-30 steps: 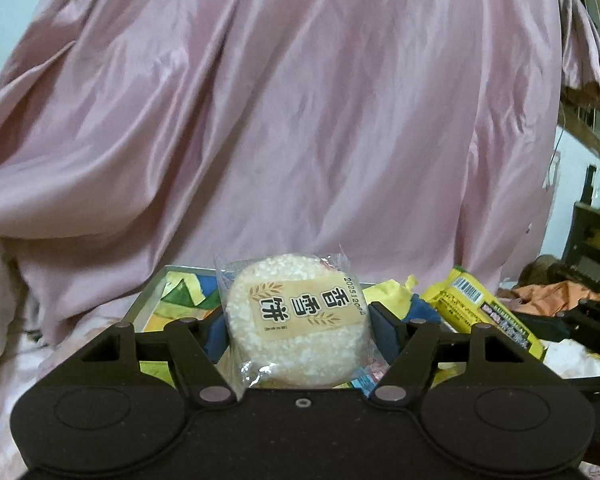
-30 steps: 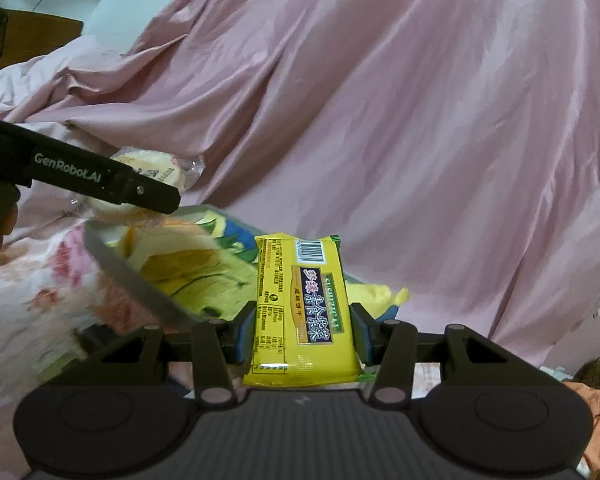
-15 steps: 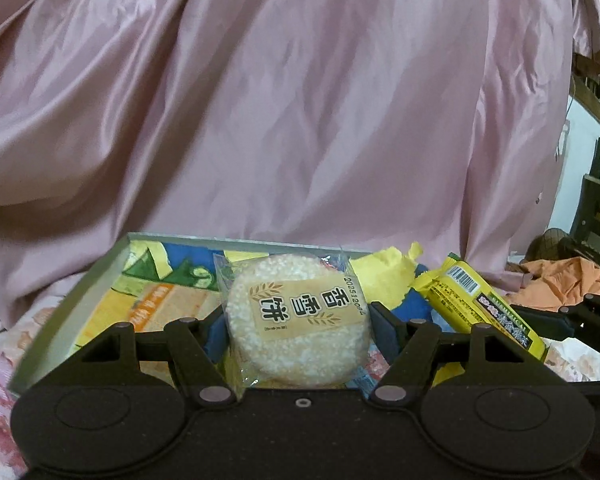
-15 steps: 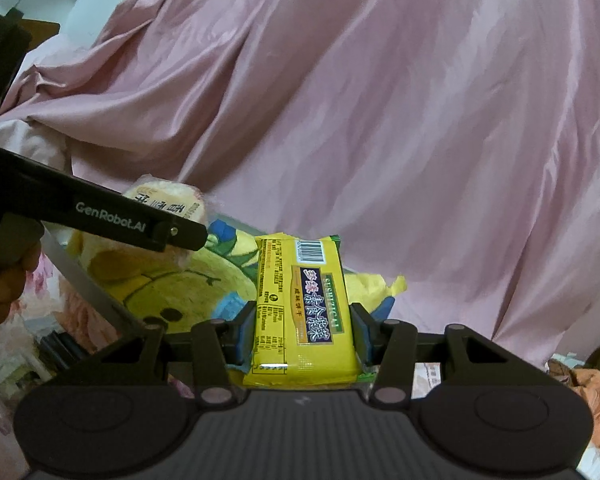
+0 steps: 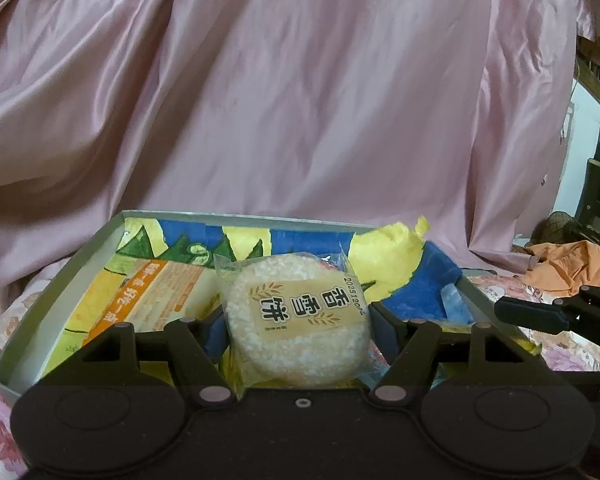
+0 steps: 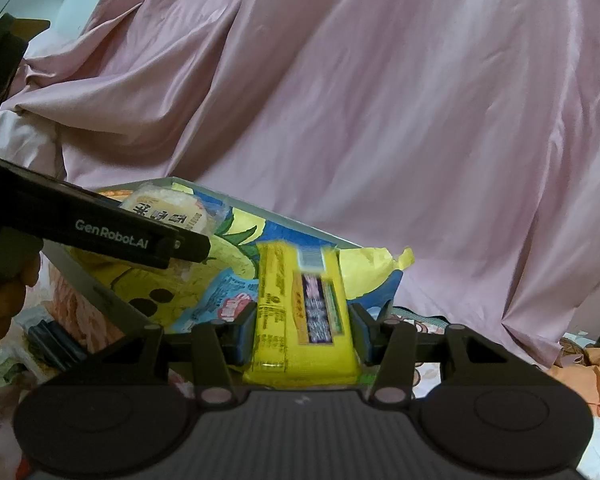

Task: Organize snacks
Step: 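Carry both packs into the grey tray and open both tools, then move both tools back over the remaining snacks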

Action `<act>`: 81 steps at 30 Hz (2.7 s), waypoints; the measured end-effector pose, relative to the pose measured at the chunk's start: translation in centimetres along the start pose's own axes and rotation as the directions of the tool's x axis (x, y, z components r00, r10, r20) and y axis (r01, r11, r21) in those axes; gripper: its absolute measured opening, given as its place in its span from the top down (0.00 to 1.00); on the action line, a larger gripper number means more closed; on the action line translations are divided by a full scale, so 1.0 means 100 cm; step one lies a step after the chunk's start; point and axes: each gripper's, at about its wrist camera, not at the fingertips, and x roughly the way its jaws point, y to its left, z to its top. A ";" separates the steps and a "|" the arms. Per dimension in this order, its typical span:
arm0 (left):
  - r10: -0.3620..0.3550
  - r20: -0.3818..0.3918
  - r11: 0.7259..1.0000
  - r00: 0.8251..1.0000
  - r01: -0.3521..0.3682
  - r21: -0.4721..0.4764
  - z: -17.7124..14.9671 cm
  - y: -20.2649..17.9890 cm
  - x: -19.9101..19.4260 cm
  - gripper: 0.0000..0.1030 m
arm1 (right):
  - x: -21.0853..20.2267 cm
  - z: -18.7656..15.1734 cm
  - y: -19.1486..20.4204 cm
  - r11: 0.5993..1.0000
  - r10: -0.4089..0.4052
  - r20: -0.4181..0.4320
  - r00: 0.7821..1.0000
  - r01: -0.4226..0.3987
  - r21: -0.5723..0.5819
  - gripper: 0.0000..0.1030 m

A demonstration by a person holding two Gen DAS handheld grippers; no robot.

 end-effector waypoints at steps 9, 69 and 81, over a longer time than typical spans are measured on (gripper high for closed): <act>-0.018 0.011 0.999 1.000 0.018 -0.041 0.001 0.002 -0.012 0.12 | -0.008 0.001 0.000 1.000 -0.008 0.017 1.000 0.008 0.009 0.47; 0.159 -0.143 0.987 0.977 -0.162 -0.004 -0.156 0.059 -0.215 0.01 | -0.170 -0.062 0.116 0.986 0.060 -0.130 0.990 -0.038 0.165 0.00; 0.149 -0.192 0.988 0.970 -0.153 -0.003 -0.167 0.064 -0.201 0.01 | -0.152 -0.084 0.128 0.985 0.087 -0.261 0.961 -0.043 0.169 0.00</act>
